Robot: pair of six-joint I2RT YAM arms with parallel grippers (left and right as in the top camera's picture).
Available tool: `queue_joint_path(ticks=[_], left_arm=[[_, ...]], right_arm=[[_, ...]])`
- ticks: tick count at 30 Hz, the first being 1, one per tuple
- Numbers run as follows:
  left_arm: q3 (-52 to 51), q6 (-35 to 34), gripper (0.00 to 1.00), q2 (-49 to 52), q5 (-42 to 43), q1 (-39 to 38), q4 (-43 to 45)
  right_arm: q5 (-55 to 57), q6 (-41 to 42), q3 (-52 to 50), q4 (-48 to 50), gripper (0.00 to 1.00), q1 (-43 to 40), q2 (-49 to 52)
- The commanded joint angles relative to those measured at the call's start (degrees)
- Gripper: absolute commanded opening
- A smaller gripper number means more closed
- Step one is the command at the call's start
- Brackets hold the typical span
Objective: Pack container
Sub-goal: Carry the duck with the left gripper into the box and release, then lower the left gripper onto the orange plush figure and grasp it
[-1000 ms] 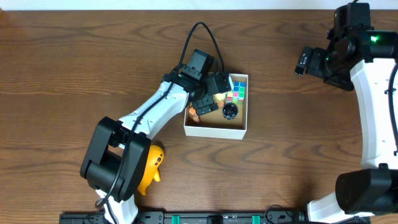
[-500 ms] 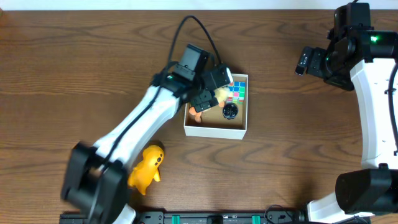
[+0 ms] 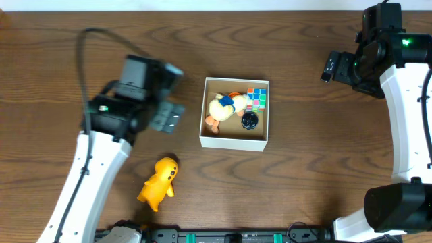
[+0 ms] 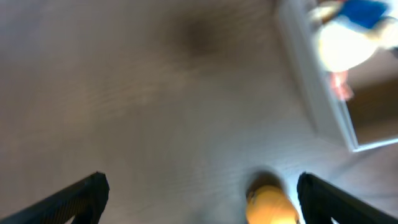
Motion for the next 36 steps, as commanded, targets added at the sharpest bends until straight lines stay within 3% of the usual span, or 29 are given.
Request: queue_joint_path(ticks=[1, 13, 19, 36], left_arm=[[-0.74, -11.63, 0.98, 0.66, 6.69, 5.05, -4.98], [-13.64, -13.25, 0.98, 0.98, 9.33, 1.14, -9.73], [-18.51, -18.91, 0.98, -1.53, 9.75, -1.81, -6.32], [-33.66, -20.11, 0.98, -1.95, 10.73, -2.38, 4.66]], right_arm=[[0.79, -0.90, -0.26, 0.04, 0.99, 0.20, 0.09], [0.81, -0.90, -0.26, 0.24, 0.99, 0.13, 0.09], [0.81, -0.90, -0.26, 0.61, 0.99, 0.15, 0.09], [0.81, -0.90, -0.26, 0.68, 0.99, 0.13, 0.09]])
